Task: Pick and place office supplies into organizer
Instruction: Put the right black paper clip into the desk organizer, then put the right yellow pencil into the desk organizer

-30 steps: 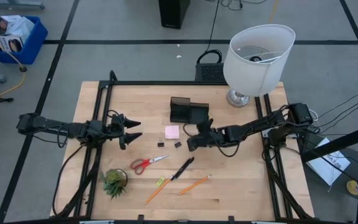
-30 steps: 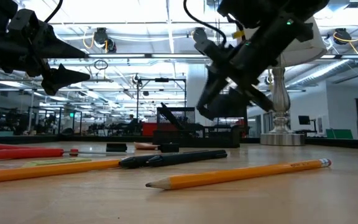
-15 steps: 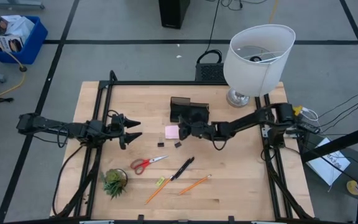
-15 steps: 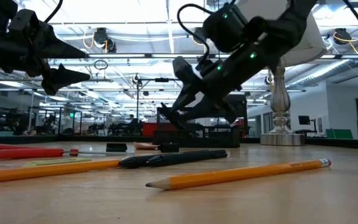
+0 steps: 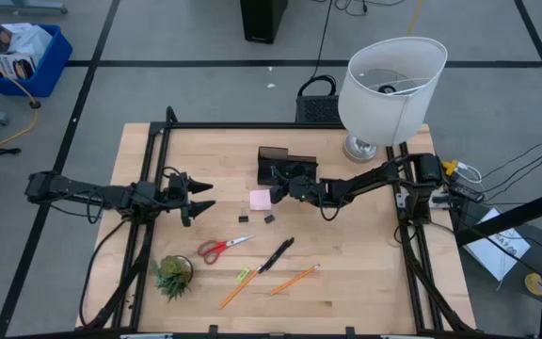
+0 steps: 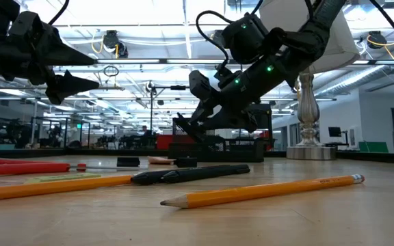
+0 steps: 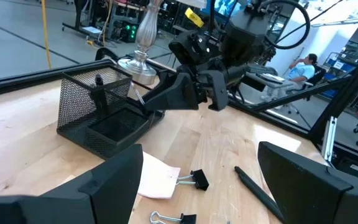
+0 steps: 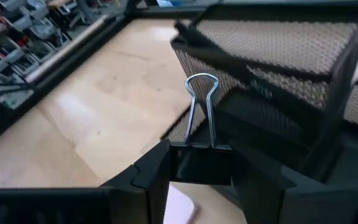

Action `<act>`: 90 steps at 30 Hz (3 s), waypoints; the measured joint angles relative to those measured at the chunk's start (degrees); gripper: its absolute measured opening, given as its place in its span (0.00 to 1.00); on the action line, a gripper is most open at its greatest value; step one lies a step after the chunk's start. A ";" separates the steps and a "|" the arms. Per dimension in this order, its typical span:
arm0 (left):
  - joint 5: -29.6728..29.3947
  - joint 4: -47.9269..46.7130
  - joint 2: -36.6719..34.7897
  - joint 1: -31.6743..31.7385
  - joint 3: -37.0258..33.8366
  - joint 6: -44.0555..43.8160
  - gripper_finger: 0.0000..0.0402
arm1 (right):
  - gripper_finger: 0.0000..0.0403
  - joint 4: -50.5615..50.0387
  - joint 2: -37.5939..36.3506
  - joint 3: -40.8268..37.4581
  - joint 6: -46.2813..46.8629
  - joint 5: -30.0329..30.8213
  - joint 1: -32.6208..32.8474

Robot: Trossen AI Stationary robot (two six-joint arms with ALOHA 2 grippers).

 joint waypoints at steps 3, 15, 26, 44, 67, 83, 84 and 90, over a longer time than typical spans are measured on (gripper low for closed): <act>-0.02 -0.02 0.01 0.00 0.00 -0.04 0.81 | 0.36 0.65 0.00 0.06 -0.96 0.14 -0.37; -0.02 -0.05 0.01 0.01 0.00 -0.02 0.81 | 0.40 0.56 -0.02 0.06 -2.40 -0.09 -1.00; -0.02 -0.06 0.00 0.00 0.01 0.00 0.81 | 0.52 2.19 -0.07 0.08 -2.77 -0.22 -1.03; -0.02 -0.98 0.02 0.02 0.01 0.15 0.81 | 0.51 5.96 -0.11 0.08 -0.67 -10.26 7.40; -0.28 -0.73 0.02 0.00 0.00 0.01 0.81 | 0.49 0.69 -0.08 0.06 -1.79 -41.10 22.07; -1.22 0.93 0.00 0.00 0.01 -1.59 0.81 | 0.49 -1.49 -0.09 0.08 9.73 -38.39 28.53; -1.22 0.90 0.00 0.00 0.00 -1.60 0.81 | 0.49 -1.19 -0.09 0.08 9.93 -39.58 28.17; -1.21 0.68 0.01 0.01 0.00 -2.01 0.81 | 0.49 -2.96 -0.11 0.08 -2.98 -42.27 29.29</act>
